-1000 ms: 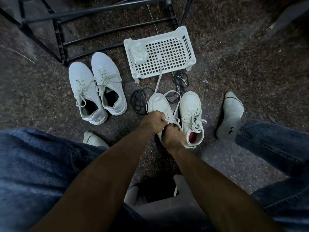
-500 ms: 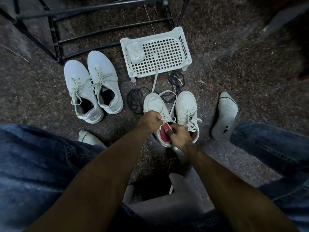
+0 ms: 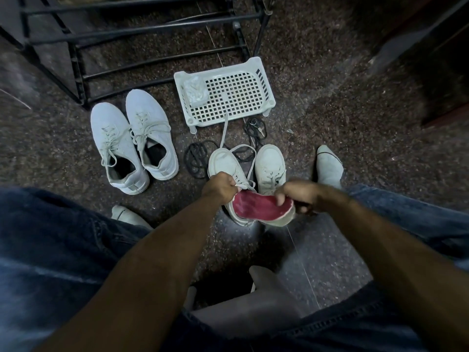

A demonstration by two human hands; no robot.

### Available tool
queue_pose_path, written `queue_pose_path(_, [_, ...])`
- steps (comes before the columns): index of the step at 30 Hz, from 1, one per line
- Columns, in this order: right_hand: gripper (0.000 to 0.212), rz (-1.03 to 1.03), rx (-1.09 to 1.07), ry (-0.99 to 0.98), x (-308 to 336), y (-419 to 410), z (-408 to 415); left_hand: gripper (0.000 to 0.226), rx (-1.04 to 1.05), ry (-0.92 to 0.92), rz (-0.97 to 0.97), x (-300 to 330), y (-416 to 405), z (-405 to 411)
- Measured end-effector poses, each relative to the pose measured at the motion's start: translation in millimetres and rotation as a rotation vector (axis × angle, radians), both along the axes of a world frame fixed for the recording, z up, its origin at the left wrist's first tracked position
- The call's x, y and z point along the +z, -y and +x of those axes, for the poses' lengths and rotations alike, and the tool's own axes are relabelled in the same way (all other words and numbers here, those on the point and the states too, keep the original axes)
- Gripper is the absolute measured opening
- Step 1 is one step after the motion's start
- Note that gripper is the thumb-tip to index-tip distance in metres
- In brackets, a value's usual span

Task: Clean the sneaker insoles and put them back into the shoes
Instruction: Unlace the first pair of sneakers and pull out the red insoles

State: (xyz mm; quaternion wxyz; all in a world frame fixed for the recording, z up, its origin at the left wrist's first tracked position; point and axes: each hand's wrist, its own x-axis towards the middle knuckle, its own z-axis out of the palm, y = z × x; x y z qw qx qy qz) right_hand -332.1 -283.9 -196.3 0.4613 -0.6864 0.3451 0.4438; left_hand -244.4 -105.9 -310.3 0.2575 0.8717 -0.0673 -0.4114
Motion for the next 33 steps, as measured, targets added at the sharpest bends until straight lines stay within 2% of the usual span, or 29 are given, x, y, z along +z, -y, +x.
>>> queue_pose_path(3, [0.019, -0.039, 0.119, -0.023, 37.9, 19.6, 19.1, 0.014, 0.007, -0.021, 0.004, 2.7, 0.9, -2.1])
queue_pose_path(5, [0.016, -0.06, 0.151, 0.015, 60.7, 33.2, 32.5, 0.013, 0.028, -0.11, -0.058, 6.3, 0.3, -1.9])
queue_pose_path(8, [0.015, -0.065, 0.061, 0.127, 79.4, 52.2, 49.6, 0.018, 0.322, -0.244, -0.236, 19.6, -3.7, 0.1])
queue_pose_path(10, [0.014, -0.033, -0.048, 0.213, 79.2, 56.7, 55.9, 0.03, 0.646, -0.27, -0.333, 27.5, -9.7, 3.5])
queue_pose_path(12, [0.012, -0.001, -0.188, 0.306, 68.6, 49.4, 56.6, 0.051, 0.88, -0.412, -0.498, 35.2, -16.4, 6.2])
queue_pose_path(16, [0.014, 0.125, -0.347, 0.359, 22.9, 1.7, 41.3, 0.08, 1.061, -0.653, -0.859, 41.3, -24.1, 6.7])
queue_pose_path(19, [0.008, 0.123, -0.327, 0.279, -9.7, -48.6, 24.6, 0.093, 1.088, -0.708, -0.954, 36.9, -30.9, 4.5])
queue_pose_path(20, [0.008, 0.118, -0.302, 0.264, -17.9, -63.3, 19.2, 0.086, 1.077, -0.695, -0.953, 36.0, -34.6, 3.2])
queue_pose_path(21, [0.008, 0.122, -0.265, 0.247, -24.9, -74.5, 14.3, 0.07, 1.052, -0.636, -0.87, 37.0, -38.2, 3.1])
queue_pose_path(23, [0.008, 0.167, -0.189, 0.19, -31.2, -87.5, 6.7, 0.043, 0.966, -0.427, -0.526, 32.3, -48.2, 5.7])
queue_pose_path(25, [0.014, 0.203, -0.154, 0.125, -32.2, -85.8, 5.1, 0.037, 0.885, -0.294, -0.243, 21.8, -62.3, 4.6])
queue_pose_path(27, [0.021, 0.079, -0.128, 0.146, -37.2, -72.0, 6.5, 0.036, 0.917, -0.33, -0.189, 11.7, -75.8, -1.2])
queue_pose_path(30, [0.023, -0.266, -0.05, 0.245, -56.1, -38.8, 3.4, 0.031, 1.066, -0.421, -0.214, 0.8, -82.5, -12.8])
queue_pose_path(33, [0.022, -0.41, -0.094, 0.205, -69.0, -13.5, -10.5, 0.031, 1.06, -0.432, -0.211, -5.1, -80.7, -13.8])
